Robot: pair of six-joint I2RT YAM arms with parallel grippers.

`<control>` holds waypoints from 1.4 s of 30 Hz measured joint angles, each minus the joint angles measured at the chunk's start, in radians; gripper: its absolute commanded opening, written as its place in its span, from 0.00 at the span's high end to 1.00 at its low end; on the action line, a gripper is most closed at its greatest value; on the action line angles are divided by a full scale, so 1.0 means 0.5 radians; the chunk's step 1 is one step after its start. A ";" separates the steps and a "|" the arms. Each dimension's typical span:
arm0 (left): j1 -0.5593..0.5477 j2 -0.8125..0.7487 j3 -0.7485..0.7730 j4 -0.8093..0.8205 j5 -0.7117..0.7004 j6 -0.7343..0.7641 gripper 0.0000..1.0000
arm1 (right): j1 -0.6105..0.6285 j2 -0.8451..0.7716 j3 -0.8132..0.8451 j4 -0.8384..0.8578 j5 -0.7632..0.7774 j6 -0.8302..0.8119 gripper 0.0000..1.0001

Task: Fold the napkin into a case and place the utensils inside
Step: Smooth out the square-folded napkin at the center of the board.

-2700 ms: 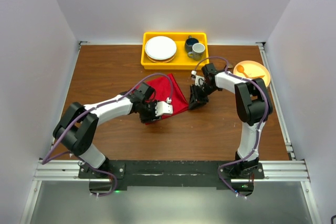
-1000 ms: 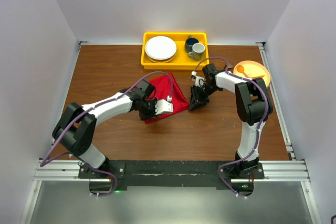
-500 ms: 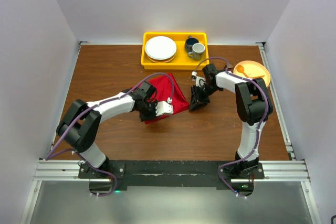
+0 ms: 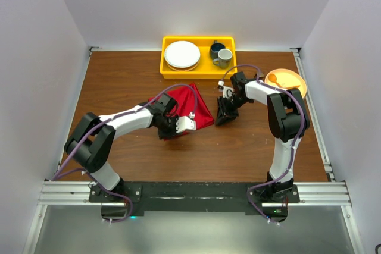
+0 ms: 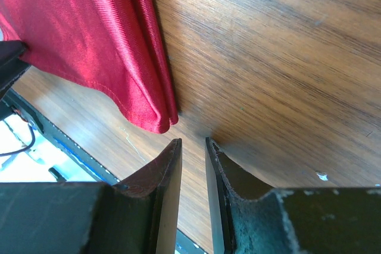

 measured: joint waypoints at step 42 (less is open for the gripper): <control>0.019 0.008 0.123 -0.143 0.034 0.015 0.92 | -0.003 0.001 0.007 -0.006 0.002 0.001 0.73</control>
